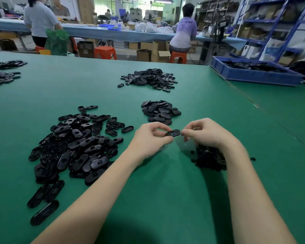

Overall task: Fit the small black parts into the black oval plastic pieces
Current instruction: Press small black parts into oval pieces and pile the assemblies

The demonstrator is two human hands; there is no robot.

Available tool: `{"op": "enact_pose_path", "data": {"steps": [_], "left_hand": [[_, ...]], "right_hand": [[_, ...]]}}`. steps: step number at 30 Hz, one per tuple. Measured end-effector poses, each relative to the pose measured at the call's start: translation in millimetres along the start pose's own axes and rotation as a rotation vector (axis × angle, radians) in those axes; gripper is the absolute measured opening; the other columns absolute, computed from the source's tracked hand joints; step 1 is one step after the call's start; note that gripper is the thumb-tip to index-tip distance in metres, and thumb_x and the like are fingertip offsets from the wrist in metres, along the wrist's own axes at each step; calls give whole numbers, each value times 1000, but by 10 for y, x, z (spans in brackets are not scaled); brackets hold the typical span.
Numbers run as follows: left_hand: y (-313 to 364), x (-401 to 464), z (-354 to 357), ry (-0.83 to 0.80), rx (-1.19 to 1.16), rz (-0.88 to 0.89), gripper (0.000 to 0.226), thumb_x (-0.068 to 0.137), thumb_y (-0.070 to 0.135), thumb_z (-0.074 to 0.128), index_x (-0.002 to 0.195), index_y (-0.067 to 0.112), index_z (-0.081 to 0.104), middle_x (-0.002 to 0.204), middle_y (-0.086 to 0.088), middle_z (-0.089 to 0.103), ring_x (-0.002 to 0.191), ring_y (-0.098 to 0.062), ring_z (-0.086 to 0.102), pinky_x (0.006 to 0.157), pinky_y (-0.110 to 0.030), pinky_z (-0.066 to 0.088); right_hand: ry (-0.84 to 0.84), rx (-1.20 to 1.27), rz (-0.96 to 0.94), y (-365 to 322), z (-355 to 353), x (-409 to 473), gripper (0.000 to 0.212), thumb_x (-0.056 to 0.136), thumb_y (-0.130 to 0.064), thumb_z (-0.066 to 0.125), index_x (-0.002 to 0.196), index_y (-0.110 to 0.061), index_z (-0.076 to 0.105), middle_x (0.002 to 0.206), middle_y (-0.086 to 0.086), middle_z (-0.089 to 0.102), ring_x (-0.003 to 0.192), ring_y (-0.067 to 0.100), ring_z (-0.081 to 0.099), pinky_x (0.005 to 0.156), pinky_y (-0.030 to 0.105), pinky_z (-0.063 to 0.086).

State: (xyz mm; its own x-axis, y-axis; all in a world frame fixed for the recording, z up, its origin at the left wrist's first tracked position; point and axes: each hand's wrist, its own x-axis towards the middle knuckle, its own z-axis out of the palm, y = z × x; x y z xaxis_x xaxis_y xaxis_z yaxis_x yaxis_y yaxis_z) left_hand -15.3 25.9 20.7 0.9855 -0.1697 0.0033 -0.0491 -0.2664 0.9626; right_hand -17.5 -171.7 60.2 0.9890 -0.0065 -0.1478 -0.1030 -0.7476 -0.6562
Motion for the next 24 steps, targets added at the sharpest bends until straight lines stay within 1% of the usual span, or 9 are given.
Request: {"op": "enact_pose_path", "data": {"steps": [4, 9, 12, 14, 16, 18, 20, 22, 24], "left_hand": [[-15, 3, 6, -14, -60, -35, 20, 81, 6, 76, 91, 23, 74, 66, 12, 72, 59, -10, 62, 70, -24, 56], [-23, 0, -3, -10, -102, -53, 21, 80, 3, 76, 94, 19, 74, 77, 7, 77, 62, -14, 63, 61, -17, 53], [-31, 4, 0, 0, -101, -48, 22, 80, 5, 77, 94, 22, 77, 79, 8, 77, 67, -12, 68, 63, -14, 54], [-34, 10, -3, 12, -96, -37, 24, 80, 6, 78, 95, 25, 79, 83, 10, 78, 77, -6, 72, 66, -13, 54], [-35, 16, -3, 19, -120, -25, 25, 81, 3, 78, 94, 25, 79, 86, 9, 78, 80, -2, 73, 65, -12, 52], [-28, 20, 1, 43, -126, -25, 26, 81, 0, 76, 89, 25, 77, 85, 9, 77, 75, 0, 71, 63, -12, 51], [-25, 26, 4, 75, -123, -50, 26, 80, -1, 73, 86, 24, 74, 80, 9, 76, 66, -2, 68, 61, -13, 51], [-24, 33, 11, 90, -155, -94, 22, 80, -3, 68, 89, 17, 70, 80, -1, 76, 65, -12, 66, 65, -23, 56], [-14, 40, 24, 85, -221, -121, 19, 82, -5, 66, 89, 12, 65, 85, -14, 76, 67, -19, 64, 76, -35, 58]], "right_hand": [[-29, -229, 80, 66, -171, -53, 2, 77, -33, 81, 76, -32, 79, 83, -12, 76, 86, 9, 69, 83, 28, 55], [-111, -306, 166, -15, -124, -96, 20, 59, -38, 88, 74, -44, 78, 86, -16, 77, 91, 10, 71, 89, 32, 58], [-69, -383, 183, -54, -50, -85, 18, 60, -41, 88, 71, -48, 77, 86, -17, 76, 88, 9, 70, 79, 27, 56], [-36, -437, 178, -80, -32, -81, 12, 64, -42, 85, 70, -47, 76, 84, -17, 74, 85, 7, 69, 66, 23, 48], [-16, -451, 169, -93, -25, -75, 7, 69, -38, 81, 72, -43, 76, 85, -16, 73, 84, 9, 68, 62, 22, 44], [2, -358, 127, -79, -31, -62, 9, 75, -31, 75, 76, -39, 78, 86, -10, 74, 84, 13, 69, 71, 25, 53], [23, -158, 57, -68, -47, -57, 15, 82, -22, 69, 82, -33, 80, 84, -5, 76, 79, 13, 69, 78, 27, 56], [33, 115, -11, -69, -29, -55, 21, 89, -13, 64, 87, -27, 80, 74, -6, 75, 67, 8, 64, 65, 22, 52], [11, 382, -64, -92, 33, -48, 22, 95, -5, 62, 92, -18, 79, 74, -5, 73, 68, 5, 66, 61, 17, 51]]}}
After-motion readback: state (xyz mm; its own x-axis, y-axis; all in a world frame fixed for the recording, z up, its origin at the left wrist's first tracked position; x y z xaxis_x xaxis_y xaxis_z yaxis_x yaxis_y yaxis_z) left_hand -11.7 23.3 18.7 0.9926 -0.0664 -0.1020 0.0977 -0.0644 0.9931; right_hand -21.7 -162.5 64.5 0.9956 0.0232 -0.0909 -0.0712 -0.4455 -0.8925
